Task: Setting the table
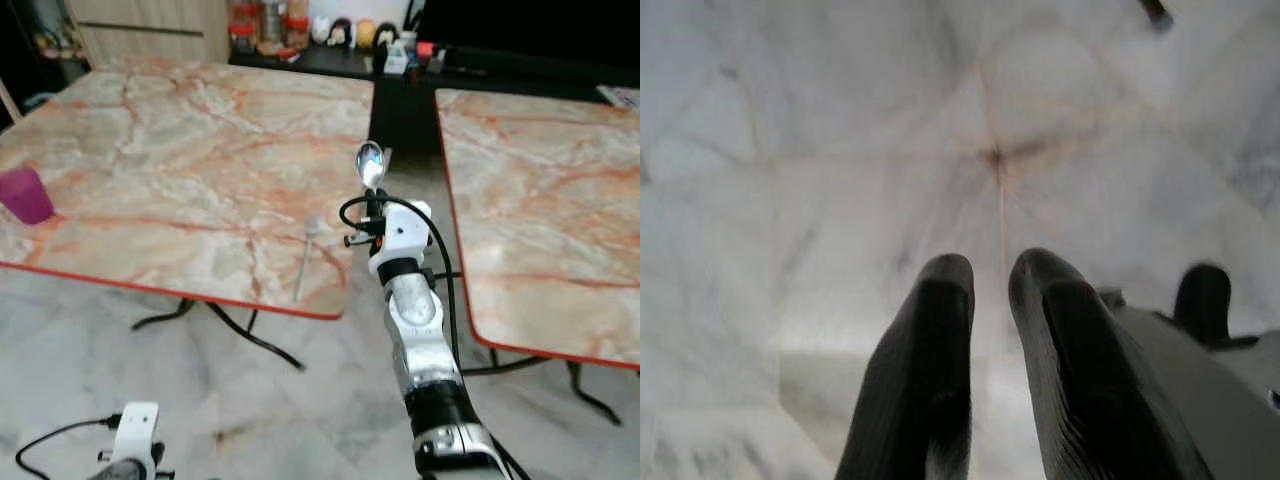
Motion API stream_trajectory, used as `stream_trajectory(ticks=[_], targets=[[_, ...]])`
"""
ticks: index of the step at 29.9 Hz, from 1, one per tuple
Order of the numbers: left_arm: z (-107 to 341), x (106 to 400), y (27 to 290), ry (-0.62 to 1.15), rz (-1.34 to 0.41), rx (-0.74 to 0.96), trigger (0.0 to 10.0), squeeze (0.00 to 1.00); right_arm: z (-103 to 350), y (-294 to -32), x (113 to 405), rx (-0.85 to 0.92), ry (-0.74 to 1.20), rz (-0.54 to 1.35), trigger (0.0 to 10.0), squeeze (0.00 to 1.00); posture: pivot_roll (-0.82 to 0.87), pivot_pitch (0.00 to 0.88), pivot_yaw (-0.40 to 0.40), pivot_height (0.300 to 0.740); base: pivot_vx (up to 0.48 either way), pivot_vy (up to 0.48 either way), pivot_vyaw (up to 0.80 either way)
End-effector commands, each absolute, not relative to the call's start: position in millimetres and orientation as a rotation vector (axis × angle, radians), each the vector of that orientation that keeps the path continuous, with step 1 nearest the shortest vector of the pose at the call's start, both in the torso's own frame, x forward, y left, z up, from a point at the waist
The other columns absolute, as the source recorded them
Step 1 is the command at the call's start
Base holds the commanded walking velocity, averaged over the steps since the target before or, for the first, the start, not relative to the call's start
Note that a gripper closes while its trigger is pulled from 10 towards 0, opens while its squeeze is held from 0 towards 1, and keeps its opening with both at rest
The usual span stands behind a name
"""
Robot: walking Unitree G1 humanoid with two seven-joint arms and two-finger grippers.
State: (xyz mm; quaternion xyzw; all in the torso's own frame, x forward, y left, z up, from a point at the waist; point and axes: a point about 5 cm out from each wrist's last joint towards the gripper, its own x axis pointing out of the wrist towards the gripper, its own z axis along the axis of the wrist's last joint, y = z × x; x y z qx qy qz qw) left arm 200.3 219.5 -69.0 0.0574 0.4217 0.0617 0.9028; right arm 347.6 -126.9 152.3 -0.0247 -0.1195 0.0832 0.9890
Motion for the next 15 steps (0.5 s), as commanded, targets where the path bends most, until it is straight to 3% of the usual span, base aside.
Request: stream_trajectory(ticks=[1, 15], targets=[[-68.8, 200.0, 221.5, 0.873, 0.135, 0.127, 10.0, 0.00, 155.0, -126.8, 349.6, -0.067, -0.243, 0.169, 10.0, 0.00, 0.03, 0.131, -0.033, 0.740, 0.000, -0.319, 0.00], [-68.3, 200.9, 221.3, 0.871, 0.131, 0.126, 10.0, 0.00, 159.4, -135.1, 350.4, -0.119, -0.264, 0.112, 10.0, 0.00, 0.02, 0.136, -0.025, 0.740, 0.000, -0.402, 0.06]])
